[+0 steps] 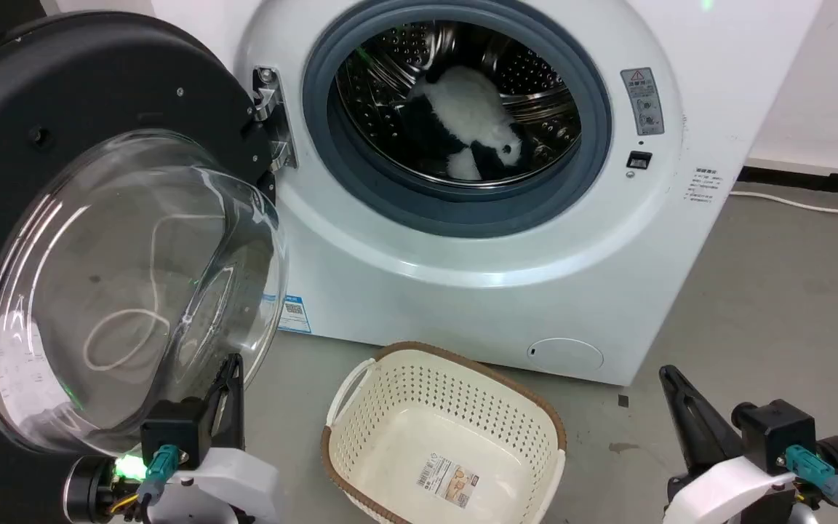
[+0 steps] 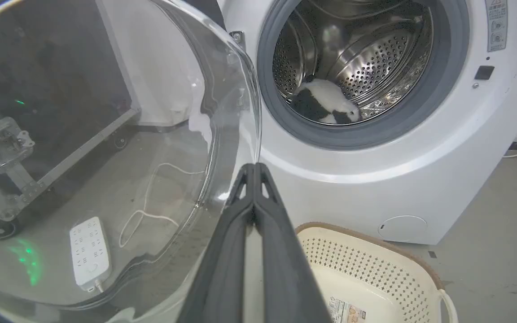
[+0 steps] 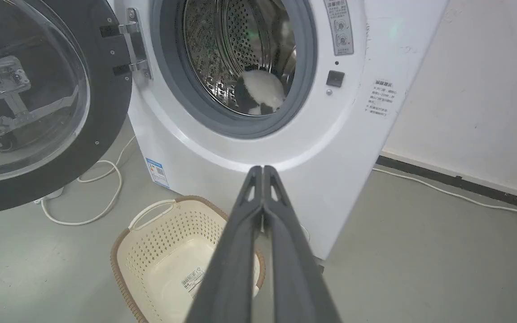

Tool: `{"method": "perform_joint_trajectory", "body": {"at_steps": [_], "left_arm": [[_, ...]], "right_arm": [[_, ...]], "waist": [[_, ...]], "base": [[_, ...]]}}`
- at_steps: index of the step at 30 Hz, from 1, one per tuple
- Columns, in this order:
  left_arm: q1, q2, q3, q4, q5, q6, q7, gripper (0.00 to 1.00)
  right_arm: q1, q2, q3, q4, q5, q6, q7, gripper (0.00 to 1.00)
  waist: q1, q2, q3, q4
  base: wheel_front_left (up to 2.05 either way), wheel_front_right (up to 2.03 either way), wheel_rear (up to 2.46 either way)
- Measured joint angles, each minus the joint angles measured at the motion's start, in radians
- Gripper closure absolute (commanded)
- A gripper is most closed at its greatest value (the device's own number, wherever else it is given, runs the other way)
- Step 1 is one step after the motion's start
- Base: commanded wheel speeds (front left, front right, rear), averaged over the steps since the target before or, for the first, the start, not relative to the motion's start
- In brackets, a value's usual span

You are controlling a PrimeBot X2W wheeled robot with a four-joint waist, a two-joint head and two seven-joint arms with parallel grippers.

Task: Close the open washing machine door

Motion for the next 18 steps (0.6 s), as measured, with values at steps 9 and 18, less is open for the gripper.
{"method": "perform_joint_trajectory", "body": {"at_steps": [9,18], "left_arm": [[0.0,0.0,0.001,0.0,0.0,0.0,0.0,1.0],[0.0,0.0,0.0,0.0,0.0,0.0,0.0,1.0]], "right_arm": [[0.0,0.0,0.0,0.0,0.0,0.0,0.0,1.0],[0.0,0.0,0.0,0.0,0.0,0.0,0.0,1.0]], "waist": [[0.0001,0.0,0.0,0.0],[0.0,0.0,0.0,0.0]], "base": [[0.0,0.0,0.0],[0.0,0.0,0.0]]}}
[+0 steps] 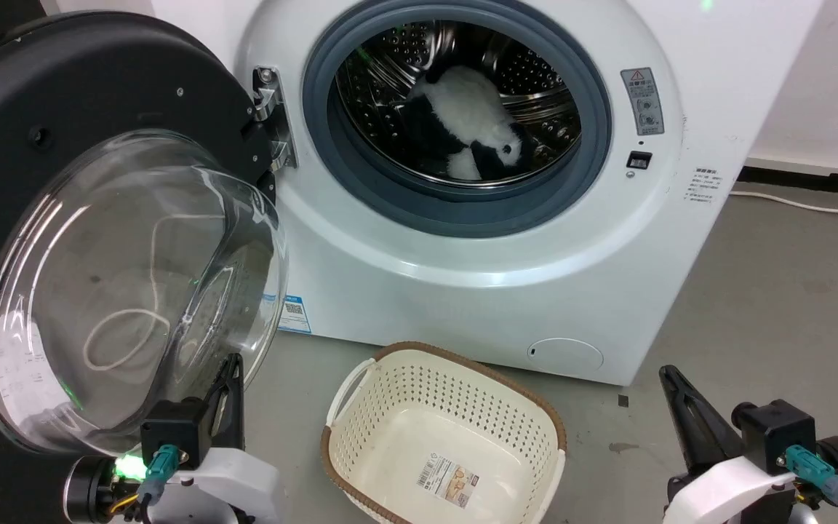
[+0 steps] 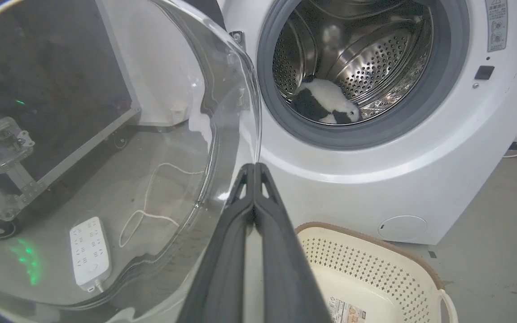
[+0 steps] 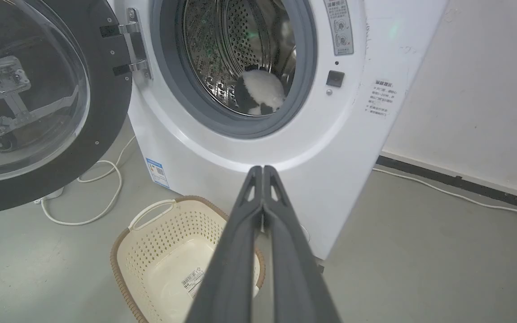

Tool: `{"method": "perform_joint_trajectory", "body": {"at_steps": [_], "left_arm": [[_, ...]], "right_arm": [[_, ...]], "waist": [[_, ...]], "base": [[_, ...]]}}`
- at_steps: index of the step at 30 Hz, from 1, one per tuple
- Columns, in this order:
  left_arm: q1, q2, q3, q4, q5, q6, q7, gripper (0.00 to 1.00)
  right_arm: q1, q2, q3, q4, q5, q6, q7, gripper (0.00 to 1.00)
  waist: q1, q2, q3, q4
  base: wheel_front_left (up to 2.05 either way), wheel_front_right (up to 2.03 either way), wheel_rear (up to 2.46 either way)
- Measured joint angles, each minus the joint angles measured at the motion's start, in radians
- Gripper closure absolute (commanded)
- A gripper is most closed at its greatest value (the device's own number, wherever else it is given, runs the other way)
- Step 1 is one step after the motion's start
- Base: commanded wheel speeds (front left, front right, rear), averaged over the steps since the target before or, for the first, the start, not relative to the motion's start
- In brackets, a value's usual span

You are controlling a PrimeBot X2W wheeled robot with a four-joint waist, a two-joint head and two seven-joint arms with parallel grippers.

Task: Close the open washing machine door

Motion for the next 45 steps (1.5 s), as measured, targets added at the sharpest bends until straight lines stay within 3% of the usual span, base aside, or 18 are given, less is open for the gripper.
{"method": "perform_joint_trajectory", "body": {"at_steps": [8,9,41,42,43,45], "left_arm": [[0.0,0.0,0.0,0.0,0.0,0.0,0.0,1.0],[0.0,0.0,0.0,0.0,0.0,0.0,0.0,0.0],[0.0,0.0,-0.046,0.043,-0.064,0.002,-0.055,0.0],[0.0,0.0,-0.047,0.044,-0.073,0.002,-0.06,0.55],[0.0,0.0,-0.047,0.044,-0.073,0.002,-0.06,1.0],[0.0,0.0,-0.051,0.046,-0.083,0.002,-0.064,1.0]], "right_arm": [[0.0,0.0,0.0,0.0,0.0,0.0,0.0,1.0],[0.0,0.0,0.0,0.0,0.0,0.0,0.0,0.0],[0.014,0.0,0.0,0.028,0.065,0.0,-0.056,0.0],[0.014,0.0,0.0,0.03,0.068,0.0,-0.06,0.0],[0.014,0.0,0.0,0.03,0.068,0.0,-0.06,0.0],[0.014,0.0,0.0,0.034,0.075,0.0,-0.064,0.0]], "waist": [[0.0,0.0001,0.0,0.0],[0.0,0.0001,0.0,0.0],[0.0,0.0,-0.001,-0.001],[0.0,0.0,-0.001,-0.001],[0.0,0.0,-0.001,-0.001],[0.0,0.0001,0.0,-0.001]], "base": [[0.0,0.0,0.0],[0.0,0.0,0.0],[0.0,0.0,0.0],[0.0,0.0,0.0],[0.0,0.0,0.0],[0.0,0.0,0.0]]}}
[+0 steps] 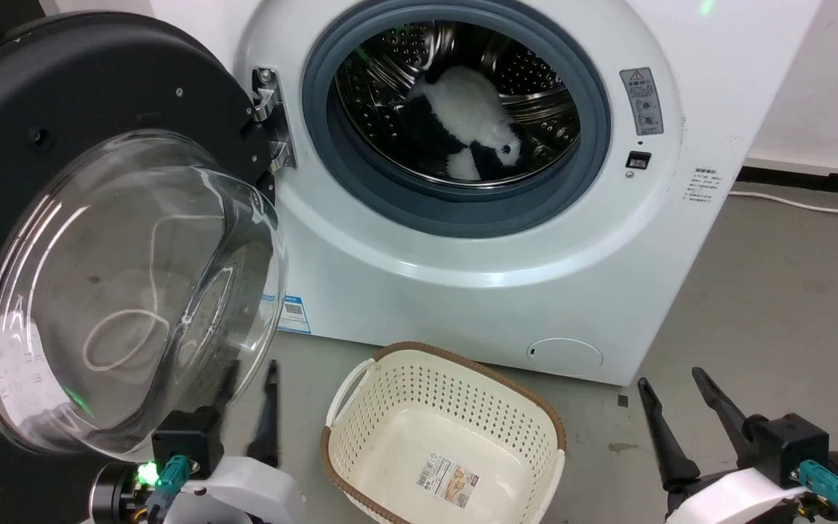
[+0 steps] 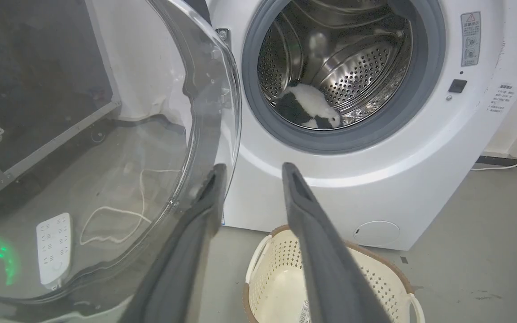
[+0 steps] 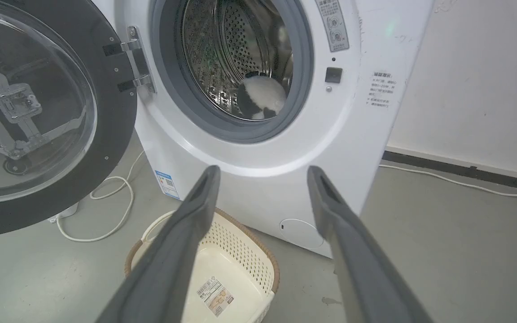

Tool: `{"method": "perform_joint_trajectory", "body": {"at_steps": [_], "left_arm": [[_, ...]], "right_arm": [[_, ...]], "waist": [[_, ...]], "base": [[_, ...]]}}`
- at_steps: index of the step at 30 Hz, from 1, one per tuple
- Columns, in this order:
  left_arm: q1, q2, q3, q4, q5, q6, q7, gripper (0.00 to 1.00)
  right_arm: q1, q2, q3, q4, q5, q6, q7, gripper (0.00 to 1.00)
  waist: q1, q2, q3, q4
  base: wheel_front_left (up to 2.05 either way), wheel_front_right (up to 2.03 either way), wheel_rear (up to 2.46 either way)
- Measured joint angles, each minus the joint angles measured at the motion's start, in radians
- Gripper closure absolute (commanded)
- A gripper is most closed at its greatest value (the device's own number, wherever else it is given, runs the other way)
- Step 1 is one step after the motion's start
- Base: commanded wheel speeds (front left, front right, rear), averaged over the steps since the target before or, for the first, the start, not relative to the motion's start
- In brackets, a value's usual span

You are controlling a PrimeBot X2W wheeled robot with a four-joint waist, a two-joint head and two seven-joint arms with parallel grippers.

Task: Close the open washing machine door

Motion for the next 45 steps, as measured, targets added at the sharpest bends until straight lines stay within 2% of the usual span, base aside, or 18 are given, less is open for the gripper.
{"method": "perform_joint_trajectory", "body": {"at_steps": [6,15,18,20,23,24,25,26,30,33,34,36,38,39,40,43,44,45], "left_arm": [[-0.002,0.0,0.0,-0.059,-0.016,-0.011,-0.017,1.0],[-0.05,-0.001,0.069,-0.278,-0.023,-0.008,-0.036,1.0],[-0.083,-0.001,0.148,-0.369,-0.022,0.006,-0.044,1.0],[-0.089,-0.001,0.176,-0.384,-0.023,0.01,-0.047,1.0],[-0.095,-0.001,0.31,-0.416,-0.031,0.023,-0.055,1.0],[-0.095,-0.001,0.31,-0.416,-0.031,0.023,-0.055,1.0],[-0.095,-0.002,0.379,-0.41,-0.05,0.034,-0.06,1.0],[-0.095,-0.002,0.379,-0.41,-0.05,0.034,-0.06,1.0],[-0.098,0.004,0.528,-0.32,-0.106,0.025,-0.07,1.0],[-0.105,0.022,0.557,-0.252,-0.129,0.016,-0.071,1.0],[-0.114,0.053,0.569,-0.176,-0.15,0.006,-0.053,1.0],[-0.124,0.07,0.571,-0.14,-0.167,-0.003,-0.036,1.0],[-0.149,0.108,0.572,-0.07,-0.194,-0.02,0.008,1.0],[-0.22,0.167,0.582,0.042,-0.276,-0.036,0.1,1.0],[-0.22,0.167,0.582,0.042,-0.276,-0.036,0.1,1.0],[-0.266,0.191,0.576,0.103,-0.348,-0.05,0.206,1.0],[-0.281,0.199,0.569,0.128,-0.4,-0.055,0.291,1.0],[-0.281,0.199,0.569,0.128,-0.4,-0.055,0.291,1.0]], "right_arm": [[0.004,0.0,-0.003,0.009,0.021,0.0,-0.015,0.0],[0.01,0.0,-0.008,0.022,0.043,0.0,-0.035,0.0],[0.01,0.0,-0.009,0.028,0.051,0.0,-0.044,0.0],[0.01,0.0,-0.009,0.03,0.052,0.0,-0.044,0.0],[0.011,0.0,-0.009,0.038,0.062,0.0,-0.053,0.0],[0.011,0.0,-0.009,0.038,0.062,0.0,-0.053,0.0],[0.014,0.0,-0.012,0.042,0.072,0.0,-0.057,0.0],[0.014,0.0,-0.012,0.042,0.072,0.0,-0.057,0.0],[0.025,0.0,-0.02,0.048,0.084,0.0,-0.068,0.0],[0.025,0.0,-0.023,0.048,0.086,0.0,-0.071,0.0],[0.025,0.0,-0.026,0.048,0.086,0.0,-0.076,0.0],[0.025,0.0,-0.027,0.048,0.086,0.0,-0.078,0.0],[0.024,0.0,-0.031,0.048,0.085,0.0,-0.08,0.0],[0.019,0.0,-0.042,0.048,0.074,0.0,-0.089,0.0],[0.019,0.0,-0.042,0.048,0.074,0.0,-0.089,0.0],[0.009,0.0,-0.049,0.048,0.067,0.0,-0.097,0.0],[0.006,0.0,-0.049,0.048,0.067,0.0,-0.101,0.0],[0.006,0.0,-0.049,0.048,0.067,0.0,-0.101,0.0]], "waist": [[0.0,0.0,0.001,0.01],[0.0,0.0,-0.002,0.053],[0.0,0.0,-0.003,0.084],[0.0,0.0,-0.004,0.092],[0.0,-0.0001,-0.006,0.127],[0.0,-0.0001,-0.006,0.127],[0.0,-0.0001,-0.007,0.145],[0.0,-0.0001,-0.007,0.145],[0.0,0.0,-0.003,0.189],[-0.0001,-0.0001,0.003,0.203],[0.0,0.0,0.015,0.213],[0.0,-0.0001,0.021,0.217],[0.0,0.0,0.036,0.223],[0.0001,0.0,0.071,0.231],[0.0001,0.0,0.071,0.231],[0.0002,0.0,0.094,0.235],[0.0002,0.0,0.105,0.237],[0.0002,0.0,0.105,0.237]], "base": [[0.0,0.0,0.0],[0.0,0.0,0.0],[0.0,0.0,0.0],[0.0,0.0,0.0],[0.0,0.0,0.0],[0.0,0.0,0.0],[0.0,0.0,0.0],[0.0,0.0,0.0],[0.0,0.0,0.0],[0.0,0.0,0.0],[0.0,0.0,0.0],[0.0,0.0,0.0],[0.0,0.0,0.0],[0.0,0.0,0.0],[0.0,0.0,0.0],[0.0,0.0,0.0],[0.0,0.0,0.0],[0.0,0.0,0.0]]}}
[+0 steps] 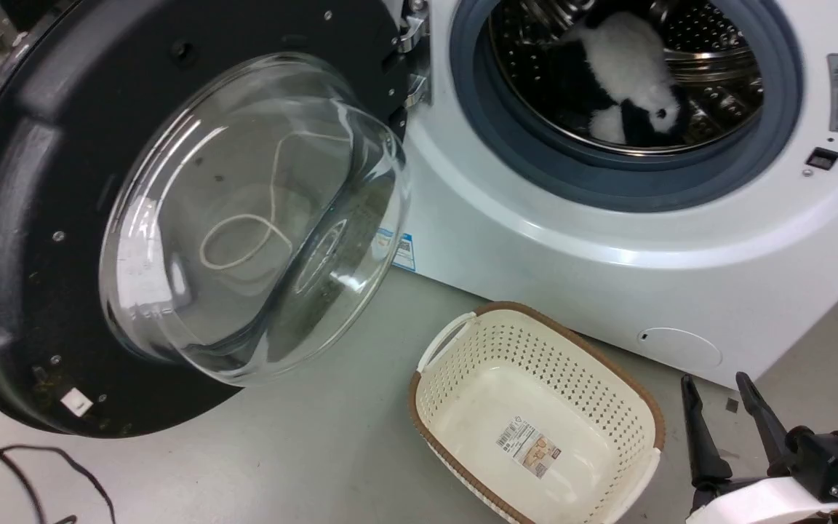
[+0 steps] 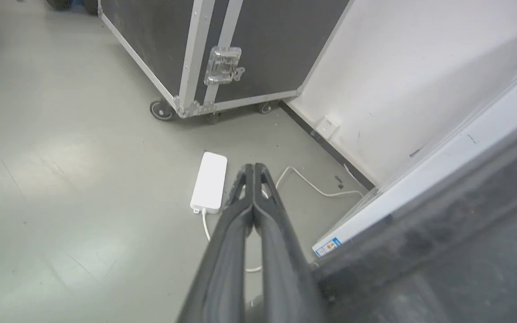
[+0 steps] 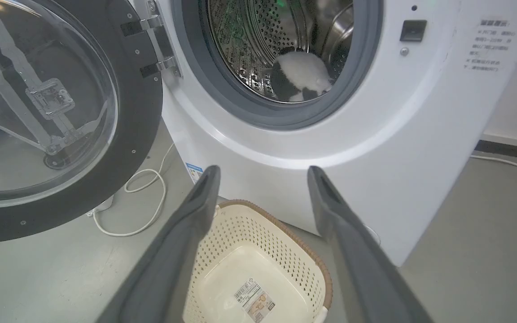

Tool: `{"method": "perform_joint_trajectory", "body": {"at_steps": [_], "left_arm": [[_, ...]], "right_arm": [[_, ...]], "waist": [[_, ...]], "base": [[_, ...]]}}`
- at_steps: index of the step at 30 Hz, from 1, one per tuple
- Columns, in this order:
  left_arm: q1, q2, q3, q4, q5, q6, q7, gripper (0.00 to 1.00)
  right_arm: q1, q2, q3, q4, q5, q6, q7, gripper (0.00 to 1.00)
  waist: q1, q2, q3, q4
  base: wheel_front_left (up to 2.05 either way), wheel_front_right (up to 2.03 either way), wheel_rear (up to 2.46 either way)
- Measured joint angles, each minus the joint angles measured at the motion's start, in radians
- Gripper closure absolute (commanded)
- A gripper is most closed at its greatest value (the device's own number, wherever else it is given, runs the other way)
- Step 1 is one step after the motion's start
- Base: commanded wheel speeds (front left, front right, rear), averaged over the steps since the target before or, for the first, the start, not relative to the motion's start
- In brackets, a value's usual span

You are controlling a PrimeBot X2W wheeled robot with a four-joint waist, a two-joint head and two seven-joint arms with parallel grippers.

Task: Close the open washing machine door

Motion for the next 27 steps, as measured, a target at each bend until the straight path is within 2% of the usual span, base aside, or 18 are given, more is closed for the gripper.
{"method": "perform_joint_trajectory", "body": {"at_steps": [1,2,8,13,15,21,25,27], "left_arm": [[-0.006,0.015,-0.001,0.011,-0.055,-0.007,0.094,1.0],[-0.006,0.015,-0.001,0.011,-0.055,-0.007,0.094,1.0],[-0.006,0.021,-0.001,-0.007,-0.187,-0.007,0.329,1.0],[0.037,-0.005,-0.021,-0.105,-0.261,-0.021,0.461,1.0],[0.145,-0.049,-0.088,-0.273,-0.308,-0.038,0.583,1.0],[0.264,-0.084,-0.252,-0.47,-0.323,-0.053,0.701,1.0],[0.301,-0.081,-0.407,-0.586,-0.345,-0.059,0.741,1.0],[0.3,-0.056,-0.5,-0.632,-0.347,-0.061,0.734,1.0]], "right_arm": [[0.0,0.0,0.0,0.003,0.0,0.0,-0.005,0.0],[0.0,0.0,0.0,0.003,0.0,0.0,-0.005,0.0],[0.001,0.0,-0.002,0.018,0.011,0.0,-0.016,0.0],[0.001,0.0,-0.002,0.029,0.025,0.0,-0.027,0.0],[0.001,0.0,-0.018,0.048,0.049,0.0,-0.04,0.0],[0.006,0.0,-0.058,0.072,0.073,0.0,-0.053,0.0],[0.015,0.0,-0.087,0.086,0.085,0.0,-0.062,0.0],[0.016,0.0,-0.103,0.092,0.091,0.0,-0.066,0.0]], "waist": [[0.0,0.0,0.004,0.004],[0.0,0.0,0.004,0.004],[-0.0002,0.0,-0.005,0.026],[-0.0002,0.0,-0.019,0.053],[-0.0002,0.0,-0.05,0.08],[-0.0002,0.0,-0.09,0.109],[-0.0003,0.0,-0.113,0.128],[-0.0003,0.0,-0.117,0.129]], "base": [[0.0,0.0,0.0],[0.0,0.0,0.0],[0.0,0.0,0.0],[0.0,0.0,0.0],[0.0,0.0,0.0],[0.0,0.0,0.0],[0.0,0.0,0.0],[0.0,0.0,0.0]]}}
